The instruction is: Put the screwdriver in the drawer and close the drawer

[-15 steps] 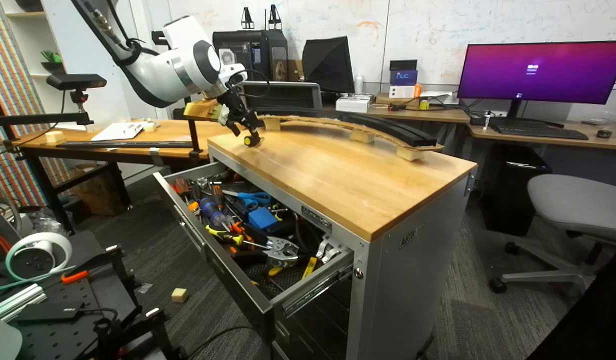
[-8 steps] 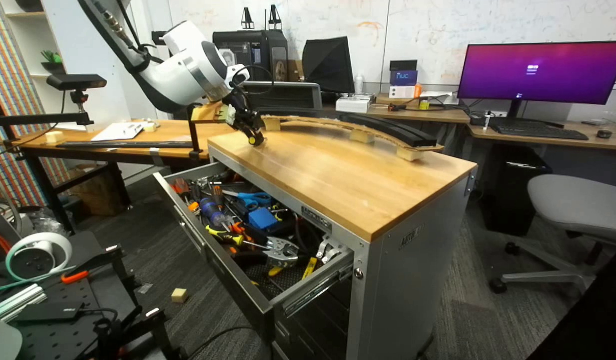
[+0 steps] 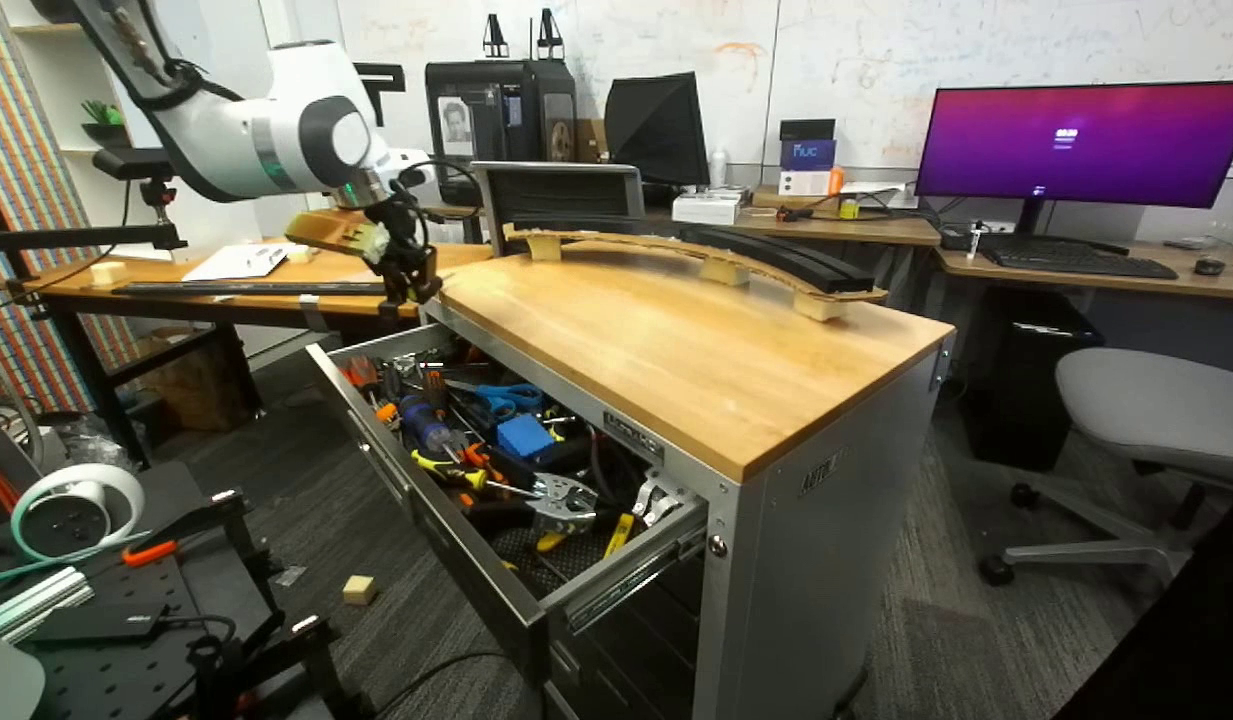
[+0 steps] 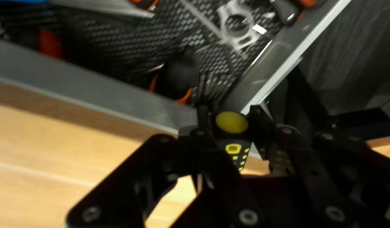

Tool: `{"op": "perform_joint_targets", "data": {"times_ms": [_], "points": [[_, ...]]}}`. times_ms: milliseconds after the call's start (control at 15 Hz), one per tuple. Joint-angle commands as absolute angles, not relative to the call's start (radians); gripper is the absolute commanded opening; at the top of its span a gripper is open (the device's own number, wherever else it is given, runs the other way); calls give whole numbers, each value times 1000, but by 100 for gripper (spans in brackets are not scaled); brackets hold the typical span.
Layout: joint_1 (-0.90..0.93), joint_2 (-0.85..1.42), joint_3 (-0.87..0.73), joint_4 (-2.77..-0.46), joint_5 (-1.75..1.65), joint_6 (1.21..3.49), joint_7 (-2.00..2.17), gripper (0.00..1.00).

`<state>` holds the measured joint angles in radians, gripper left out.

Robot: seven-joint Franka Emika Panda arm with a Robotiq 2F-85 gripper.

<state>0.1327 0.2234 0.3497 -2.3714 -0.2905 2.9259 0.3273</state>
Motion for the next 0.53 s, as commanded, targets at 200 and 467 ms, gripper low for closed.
{"op": "perform_joint_targets", "data": {"times_ms": [200, 467], "points": [[8, 7, 564, -2416, 134, 2647, -18, 12], [87, -84, 388, -2439, -22, 2664, 21, 12]]}}
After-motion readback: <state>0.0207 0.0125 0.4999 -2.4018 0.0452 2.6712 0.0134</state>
